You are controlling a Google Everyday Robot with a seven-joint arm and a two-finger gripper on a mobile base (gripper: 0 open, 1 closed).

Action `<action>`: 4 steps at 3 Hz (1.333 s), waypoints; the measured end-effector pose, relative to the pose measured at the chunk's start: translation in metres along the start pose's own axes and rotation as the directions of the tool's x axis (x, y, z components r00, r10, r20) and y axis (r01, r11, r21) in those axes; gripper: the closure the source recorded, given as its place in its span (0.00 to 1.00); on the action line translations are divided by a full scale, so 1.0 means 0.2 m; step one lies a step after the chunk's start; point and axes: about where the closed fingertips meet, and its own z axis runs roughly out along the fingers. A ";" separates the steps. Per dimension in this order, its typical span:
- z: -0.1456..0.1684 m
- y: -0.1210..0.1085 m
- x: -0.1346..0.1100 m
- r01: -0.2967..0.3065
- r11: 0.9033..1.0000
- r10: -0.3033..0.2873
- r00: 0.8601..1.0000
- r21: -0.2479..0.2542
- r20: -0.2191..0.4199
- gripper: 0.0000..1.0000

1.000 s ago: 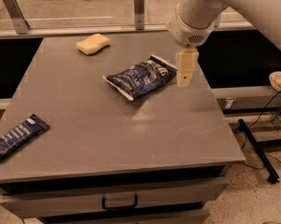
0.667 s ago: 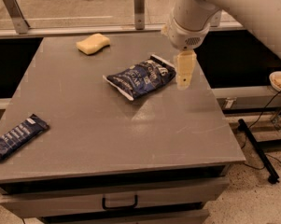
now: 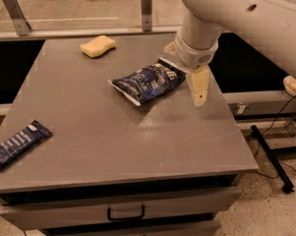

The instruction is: Move blue chip bag near rxbar blueberry

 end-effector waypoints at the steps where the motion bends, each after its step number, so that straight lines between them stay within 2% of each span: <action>1: 0.04 0.02 -0.07 0.094 0.996 -0.094 0.996 -0.001 0.005 0.00; 3: 0.15 0.00 -0.22 0.215 0.977 -0.215 0.976 -0.013 0.027 0.00; 4: 0.18 0.00 -0.27 0.247 0.969 -0.247 0.968 -0.011 0.037 0.16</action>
Offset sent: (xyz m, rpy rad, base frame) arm -0.0058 0.0455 -0.0311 -0.0765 0.0025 0.2398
